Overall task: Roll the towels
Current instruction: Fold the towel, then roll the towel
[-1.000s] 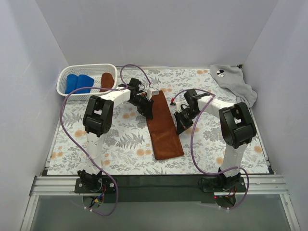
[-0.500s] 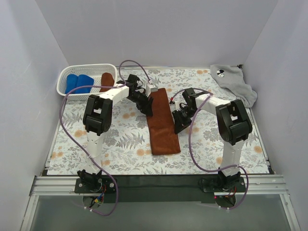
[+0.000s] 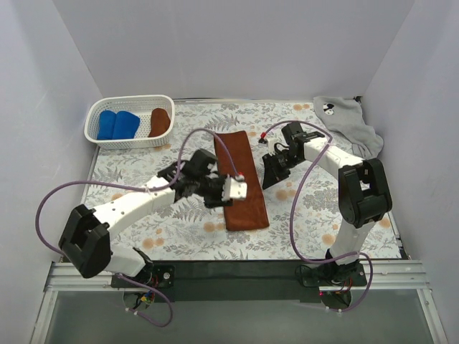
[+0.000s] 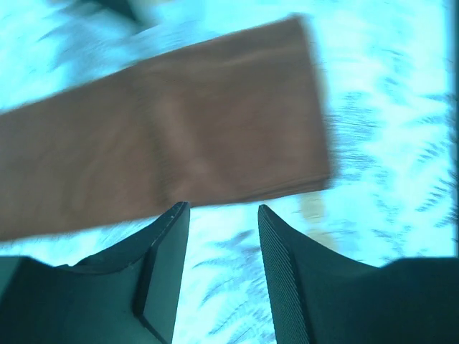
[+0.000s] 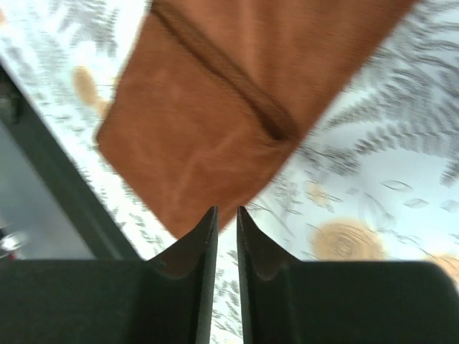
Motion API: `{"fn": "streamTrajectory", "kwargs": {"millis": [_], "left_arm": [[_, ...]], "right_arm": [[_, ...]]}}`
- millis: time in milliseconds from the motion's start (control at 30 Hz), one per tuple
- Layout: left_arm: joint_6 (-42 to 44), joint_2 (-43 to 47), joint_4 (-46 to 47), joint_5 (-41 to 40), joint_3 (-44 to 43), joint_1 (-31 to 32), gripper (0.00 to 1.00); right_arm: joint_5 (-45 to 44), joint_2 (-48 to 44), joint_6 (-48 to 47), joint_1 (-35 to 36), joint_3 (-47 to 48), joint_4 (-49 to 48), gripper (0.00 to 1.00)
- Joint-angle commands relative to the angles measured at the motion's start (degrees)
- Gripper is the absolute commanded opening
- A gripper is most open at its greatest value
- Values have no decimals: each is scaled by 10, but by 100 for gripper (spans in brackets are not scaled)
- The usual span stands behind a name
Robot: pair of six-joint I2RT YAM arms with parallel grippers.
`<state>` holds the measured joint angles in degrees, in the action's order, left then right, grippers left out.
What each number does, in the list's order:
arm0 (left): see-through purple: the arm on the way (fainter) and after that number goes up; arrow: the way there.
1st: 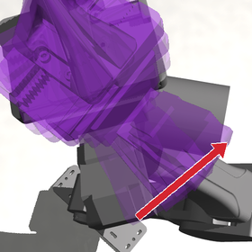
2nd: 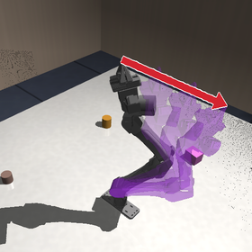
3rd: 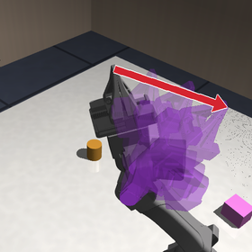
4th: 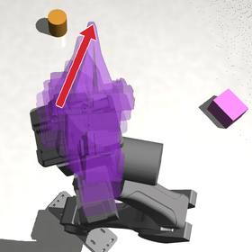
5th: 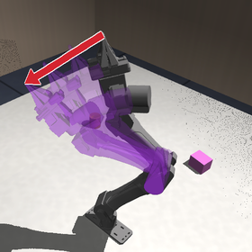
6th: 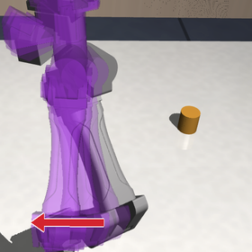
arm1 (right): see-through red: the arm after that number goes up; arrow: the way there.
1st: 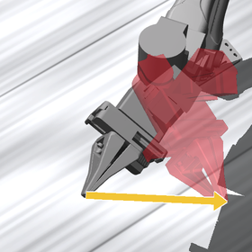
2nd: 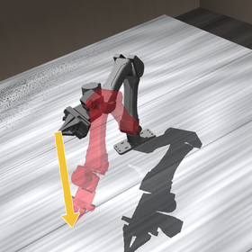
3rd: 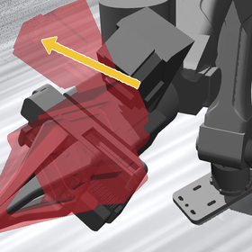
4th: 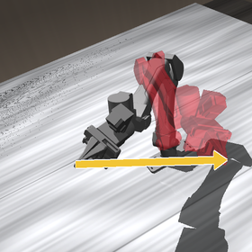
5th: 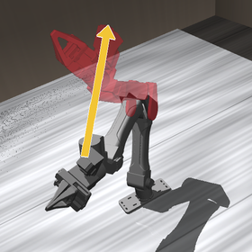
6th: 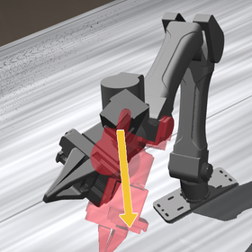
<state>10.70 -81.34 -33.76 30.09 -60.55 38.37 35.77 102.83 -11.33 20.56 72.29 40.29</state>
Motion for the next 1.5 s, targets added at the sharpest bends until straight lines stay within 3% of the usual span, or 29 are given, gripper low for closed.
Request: {"fn": "streamTrajectory", "kwargs": {"millis": [0,133,267,633,733,767,900,1100,1200,1267,1467], "left_arm": [[54,17,58,-131,90,75,38],[54,21,117,-171,134,170,35],[36,-10,144,-190,137,218,34],[33,-94,194,-203,158,255,35],[24,-121,179,-215,155,257,24],[22,-121,173,-210,153,258,17],[4,-102,119,-154,135,257,3],[-23,-83,45,-46,116,255,0],[-33,-71,34,-7,104,227,0],[-31,-83,4,61,84,183,0],[-11,-152,-84,182,-20,102,0]], "right_arm": [[111,12,2,17,20,-1,17],[129,32,0,49,14,-7,15],[132,71,-5,55,10,-13,13],[112,131,5,55,-12,-43,11],[116,124,5,55,-18,-42,11],[115,121,4,55,-20,-43,11],[118,100,-2,58,-46,-43,13],[126,61,-18,69,-86,-46,15],[118,38,-23,66,-71,-36,16],[124,31,-27,55,-54,-20,18],[113,19,-31,34,-10,-5,20]]}}
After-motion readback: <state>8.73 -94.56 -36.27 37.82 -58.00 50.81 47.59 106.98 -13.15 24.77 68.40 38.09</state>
